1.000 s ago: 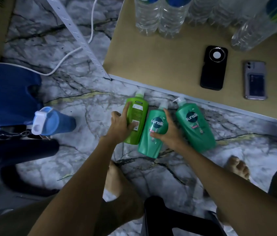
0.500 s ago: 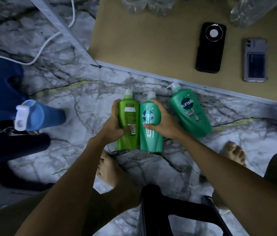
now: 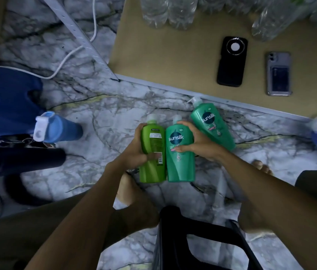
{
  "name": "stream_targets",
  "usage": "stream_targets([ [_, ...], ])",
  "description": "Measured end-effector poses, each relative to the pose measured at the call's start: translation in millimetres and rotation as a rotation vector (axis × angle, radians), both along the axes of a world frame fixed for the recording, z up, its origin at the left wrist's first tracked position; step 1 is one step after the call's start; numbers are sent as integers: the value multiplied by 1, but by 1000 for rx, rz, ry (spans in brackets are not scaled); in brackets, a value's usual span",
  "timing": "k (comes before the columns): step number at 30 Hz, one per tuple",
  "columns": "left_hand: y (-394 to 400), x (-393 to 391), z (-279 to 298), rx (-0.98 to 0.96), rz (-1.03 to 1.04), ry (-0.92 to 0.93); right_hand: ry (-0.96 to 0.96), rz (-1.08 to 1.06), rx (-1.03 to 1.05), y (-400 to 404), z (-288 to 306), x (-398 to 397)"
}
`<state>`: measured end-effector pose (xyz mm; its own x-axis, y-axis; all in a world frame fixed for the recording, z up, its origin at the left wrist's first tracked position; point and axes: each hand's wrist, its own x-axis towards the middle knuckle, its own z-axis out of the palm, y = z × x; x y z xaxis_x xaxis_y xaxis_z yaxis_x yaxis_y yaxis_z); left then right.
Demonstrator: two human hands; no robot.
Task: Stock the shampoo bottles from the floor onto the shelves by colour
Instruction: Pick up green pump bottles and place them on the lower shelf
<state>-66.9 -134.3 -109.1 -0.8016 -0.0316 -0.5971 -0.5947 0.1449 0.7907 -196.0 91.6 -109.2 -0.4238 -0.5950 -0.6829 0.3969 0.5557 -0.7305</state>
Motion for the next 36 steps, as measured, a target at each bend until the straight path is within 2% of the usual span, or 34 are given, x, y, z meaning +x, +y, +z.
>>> stream_targets([
  [6, 14, -1, 50, 8, 62, 75, 35, 1, -86, 21, 48, -6],
  [13, 47, -2, 126, 14, 153, 236, 216, -34, -186, 47, 126, -9],
  [25, 95, -10, 269, -25, 83, 559, 377, -110, -435, 111, 269, -10],
  [36, 133, -25, 376, -147, -20, 835, 659, -238, -573, 157, 381, 8],
])
